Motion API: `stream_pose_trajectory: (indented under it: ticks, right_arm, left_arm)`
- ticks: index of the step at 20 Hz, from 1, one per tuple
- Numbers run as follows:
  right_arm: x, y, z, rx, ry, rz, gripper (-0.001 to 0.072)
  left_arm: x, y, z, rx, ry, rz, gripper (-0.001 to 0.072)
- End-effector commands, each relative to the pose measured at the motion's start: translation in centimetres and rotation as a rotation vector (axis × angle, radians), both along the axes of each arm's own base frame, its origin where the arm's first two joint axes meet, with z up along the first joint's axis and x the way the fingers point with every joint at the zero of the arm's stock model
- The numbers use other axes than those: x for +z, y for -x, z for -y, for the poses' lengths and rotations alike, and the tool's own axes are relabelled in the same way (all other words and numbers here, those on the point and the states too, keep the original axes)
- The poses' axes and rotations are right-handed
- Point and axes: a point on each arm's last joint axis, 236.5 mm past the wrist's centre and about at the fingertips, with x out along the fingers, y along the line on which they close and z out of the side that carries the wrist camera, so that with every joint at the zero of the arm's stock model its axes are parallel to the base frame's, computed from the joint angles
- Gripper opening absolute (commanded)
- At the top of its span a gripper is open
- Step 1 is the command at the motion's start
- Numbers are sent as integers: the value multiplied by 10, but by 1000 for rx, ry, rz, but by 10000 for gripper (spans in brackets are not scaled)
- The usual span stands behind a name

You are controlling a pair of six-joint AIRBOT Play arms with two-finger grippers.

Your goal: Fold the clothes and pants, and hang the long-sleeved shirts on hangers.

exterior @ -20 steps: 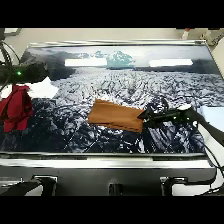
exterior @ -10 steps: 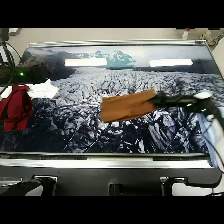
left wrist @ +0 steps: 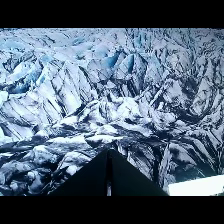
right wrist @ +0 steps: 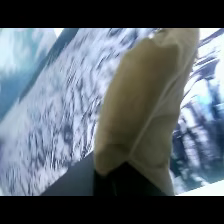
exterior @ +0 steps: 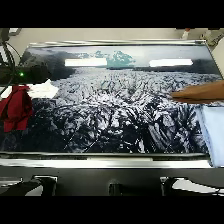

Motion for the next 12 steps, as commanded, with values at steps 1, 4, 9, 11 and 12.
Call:
stream_pose_trajectory:
  ticks: [1,4,9,11,12]
  right_arm:
    - [16,47,81,-258,-4,-4,35]
    - [17,77,116,-386,-34,-5,35]
    - [1,130,102,-348,-157,-127,35]
    - [-8,156,92,-347,-224,-214,35]
    - [-18,173,89,-354,-239,-288,35]
  left_arm:
    - [0,0,0,0,0,1,25]
    - [0,0,0,1,1,0,25]
    - [0,0,0,3,3,1,25]
    - [1,-1,0,3,4,3,25]
    - [1,-1,0,3,3,3,25]
